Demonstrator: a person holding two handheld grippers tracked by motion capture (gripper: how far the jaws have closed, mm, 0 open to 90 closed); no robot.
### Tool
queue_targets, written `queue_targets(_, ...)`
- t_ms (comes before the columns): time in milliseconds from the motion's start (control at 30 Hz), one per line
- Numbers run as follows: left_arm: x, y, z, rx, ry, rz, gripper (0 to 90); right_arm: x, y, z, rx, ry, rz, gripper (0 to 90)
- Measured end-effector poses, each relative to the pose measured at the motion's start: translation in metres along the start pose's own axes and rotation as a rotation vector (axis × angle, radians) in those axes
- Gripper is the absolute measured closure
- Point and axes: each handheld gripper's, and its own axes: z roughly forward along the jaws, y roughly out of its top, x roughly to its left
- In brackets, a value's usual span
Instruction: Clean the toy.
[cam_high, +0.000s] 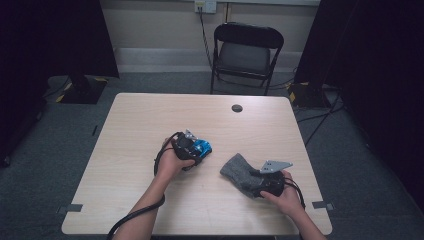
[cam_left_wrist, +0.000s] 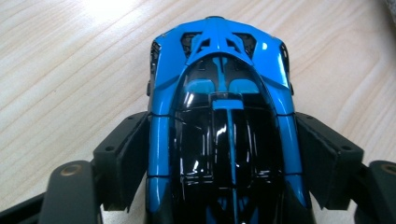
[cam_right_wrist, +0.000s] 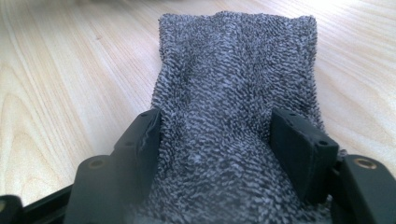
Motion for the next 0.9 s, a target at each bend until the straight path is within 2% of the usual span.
queue_targets(167,-0.0012,0.0004,-0.0007,0.002,0.019,-0.008,25.8,0.0009,0.0002,0.0004,0.001,-0.007,-0.001,34.6)
queue_targets(267,-0.0024,0.0001,-0.0005,-0.004,0.016,-0.026,25.8,0.0006,0.0004,0.0006,0.002,-0.006,0.001,34.6)
queue_targets(367,-0.0024,-0.0006,-0.0013,0.000,0.021,-0.018,25.8,0.0000,0.0004,0.0008,0.000,-0.003,0.002,34.6)
queue_targets(567,-0.0025,-0.0010,-0.0012,-0.005,0.018,-0.031,25.8,0.0003,0.0004,0.0008,0.000,-0.005,0.002,34.6)
queue_targets(900,-0.0028,-0.0005,-0.0009,0.002,0.019,-0.019,25.5,0.0002,0.0004,0.0008,0.000,-0.004,0.002,34.6)
